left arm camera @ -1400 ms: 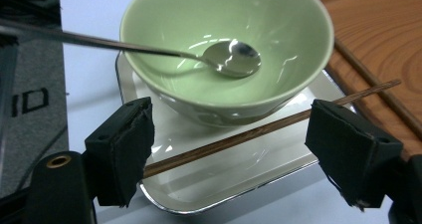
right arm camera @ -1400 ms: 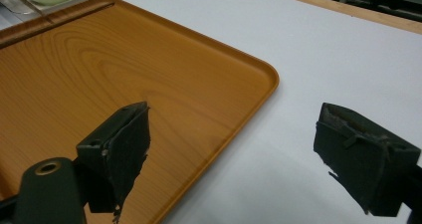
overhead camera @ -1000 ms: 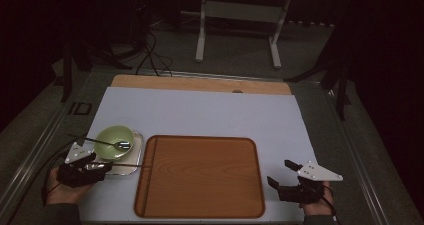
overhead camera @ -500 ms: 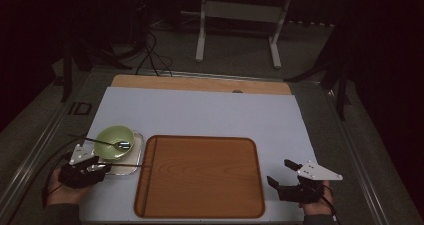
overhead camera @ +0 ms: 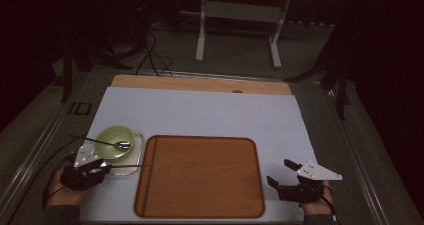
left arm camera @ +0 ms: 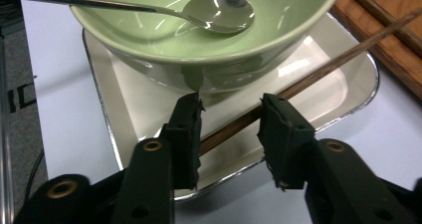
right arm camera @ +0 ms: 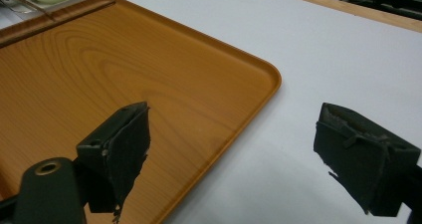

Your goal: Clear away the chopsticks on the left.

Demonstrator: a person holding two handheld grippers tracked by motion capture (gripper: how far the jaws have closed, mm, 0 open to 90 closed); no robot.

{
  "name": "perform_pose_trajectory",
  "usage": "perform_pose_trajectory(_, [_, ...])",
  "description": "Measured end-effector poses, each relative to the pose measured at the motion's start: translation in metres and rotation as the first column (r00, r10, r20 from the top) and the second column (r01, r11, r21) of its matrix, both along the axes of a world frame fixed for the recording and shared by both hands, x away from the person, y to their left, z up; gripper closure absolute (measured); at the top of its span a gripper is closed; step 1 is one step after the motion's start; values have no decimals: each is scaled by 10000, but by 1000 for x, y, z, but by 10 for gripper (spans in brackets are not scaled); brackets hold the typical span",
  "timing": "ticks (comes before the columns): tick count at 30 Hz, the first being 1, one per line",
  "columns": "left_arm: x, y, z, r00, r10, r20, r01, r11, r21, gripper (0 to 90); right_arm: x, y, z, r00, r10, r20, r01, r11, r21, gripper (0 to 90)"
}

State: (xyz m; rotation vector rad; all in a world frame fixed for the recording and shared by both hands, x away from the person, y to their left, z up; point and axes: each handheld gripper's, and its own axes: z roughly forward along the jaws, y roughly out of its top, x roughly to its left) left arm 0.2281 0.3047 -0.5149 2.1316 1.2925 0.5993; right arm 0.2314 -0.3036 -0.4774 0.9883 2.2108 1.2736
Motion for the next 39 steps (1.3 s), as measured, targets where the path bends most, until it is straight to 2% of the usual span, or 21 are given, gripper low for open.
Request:
perform_pose_trajectory(6, [-2,-7,1,9993,-364,83,362,9991,230,720,0,0,0,10000,18,-10,-18,10000,14,141])
perform_pose_trajectory(11, [-2,-12,1,9981,-607,126,602,9974,398,756,0,0,0,10000,27,-16,-27,10000,7,141])
perform_pose_trajectory(15, [0,-22,1,9946,-1025,149,1015,9930,603,770,1,1,0,10000,42,-25,-42,10000,1,141])
perform_pose_trajectory(19, [2,-29,1,9924,-1228,116,1216,9899,729,778,1,1,0,10000,56,-54,-56,10000,-5,142])
perform_pose_trajectory(30, [10,-50,2,9875,-1576,-70,1572,9792,1280,844,1,2,-1,9999,111,-83,-111,9999,-20,142])
perform_pose_trajectory(34, [13,-53,2,9875,-1568,-161,1576,9793,1271,852,1,1,-1,9999,118,-93,-118,9999,-16,142])
perform_pose_trajectory(39, [19,-58,2,9879,-1511,-343,1544,9794,1298,816,1,1,-1,9999,120,-98,-120,9999,-6,142])
